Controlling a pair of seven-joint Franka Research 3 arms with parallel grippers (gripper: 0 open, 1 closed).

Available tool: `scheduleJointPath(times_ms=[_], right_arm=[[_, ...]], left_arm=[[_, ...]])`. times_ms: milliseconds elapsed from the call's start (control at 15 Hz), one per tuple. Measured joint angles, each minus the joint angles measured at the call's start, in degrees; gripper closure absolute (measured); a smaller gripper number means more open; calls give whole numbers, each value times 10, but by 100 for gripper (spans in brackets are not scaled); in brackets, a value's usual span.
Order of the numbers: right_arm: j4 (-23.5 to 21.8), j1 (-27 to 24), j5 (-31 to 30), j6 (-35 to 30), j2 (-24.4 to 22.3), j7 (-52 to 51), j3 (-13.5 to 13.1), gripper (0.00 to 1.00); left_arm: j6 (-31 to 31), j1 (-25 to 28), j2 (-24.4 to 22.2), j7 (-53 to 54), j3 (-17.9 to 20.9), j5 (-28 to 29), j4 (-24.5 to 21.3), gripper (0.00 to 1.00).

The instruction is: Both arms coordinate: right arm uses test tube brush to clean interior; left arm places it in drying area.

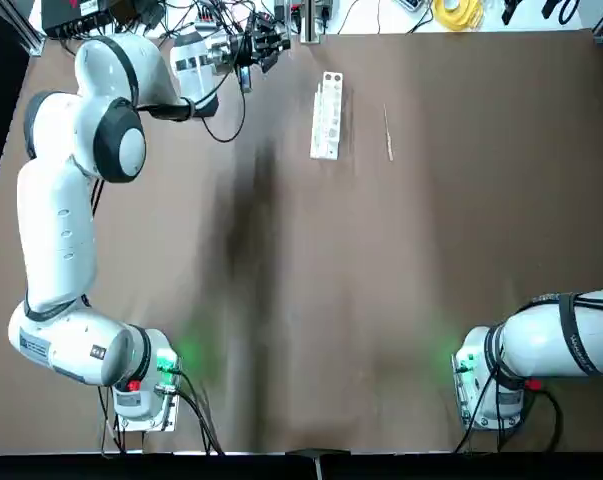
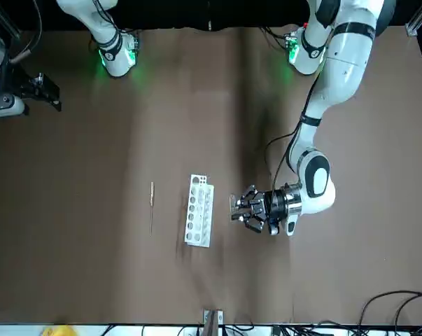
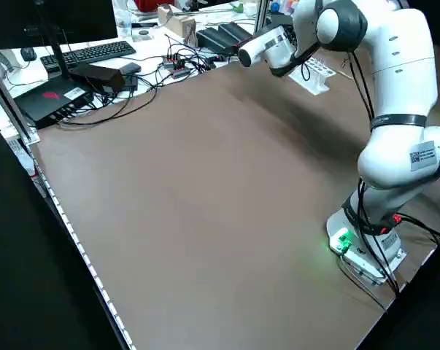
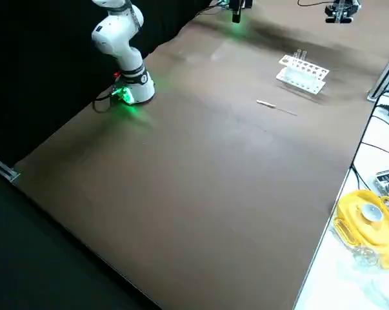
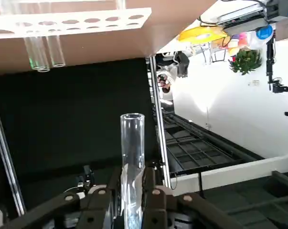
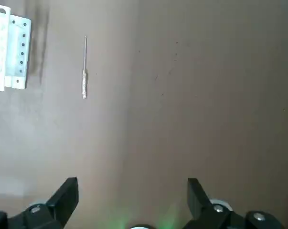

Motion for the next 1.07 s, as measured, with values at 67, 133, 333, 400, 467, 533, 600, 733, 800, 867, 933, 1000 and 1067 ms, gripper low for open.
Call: scheduleJointPath(times_ms=[67, 133, 333, 400, 467, 533, 600, 733, 800, 867, 933, 1000, 1067], right_arm=[[0, 0, 0, 0, 0, 0, 0, 0], [0, 0, 0, 0, 0, 0, 0, 0], [0, 0, 0, -1, 0, 0, 0, 0], [0, 0, 0, -1, 0, 0, 0, 0], [0, 0, 0, -1, 0, 0, 0, 0], [0, 0, 0, -1, 0, 0, 0, 0], [0, 0, 0, -1, 0, 0, 0, 0], [0, 0, 0, -1, 0, 0, 0, 0], [0, 0, 0, -1, 0, 0, 0, 0], [0, 0, 0, -1, 0, 0, 0, 0], [0, 0, 0, -1, 0, 0, 0, 0], [0, 0, 0, -1, 0, 0, 0, 0], [0, 0, 0, -1, 0, 0, 0, 0]], left_arm=[[0, 0, 9, 1, 0, -9, 10, 77], [0, -1, 18, 1, -1, -18, 20, 77], [0, -9, 44, 3, -3, -35, 50, 77], [0, -14, 54, 3, -4, -35, 60, 77], [0, -20, 64, 3, -5, -38, 68, 77], [0, -25, 75, 5, -5, -42, 76, 77], [1, -32, 92, 8, -6, -48, 89, 77], [5, -35, 107, 9, -6, -50, 109, 77], [8, -36, 115, 9, -6, -50, 122, 77], [9, -37, 123, 9, -6, -50, 134, 77], [11, -38, 130, 9, -6, -52, 144, 77], [15, -40, 137, 9, -6, -56, 152, 77], [19, -42, 142, 9, -6, -59, 159, 77]])
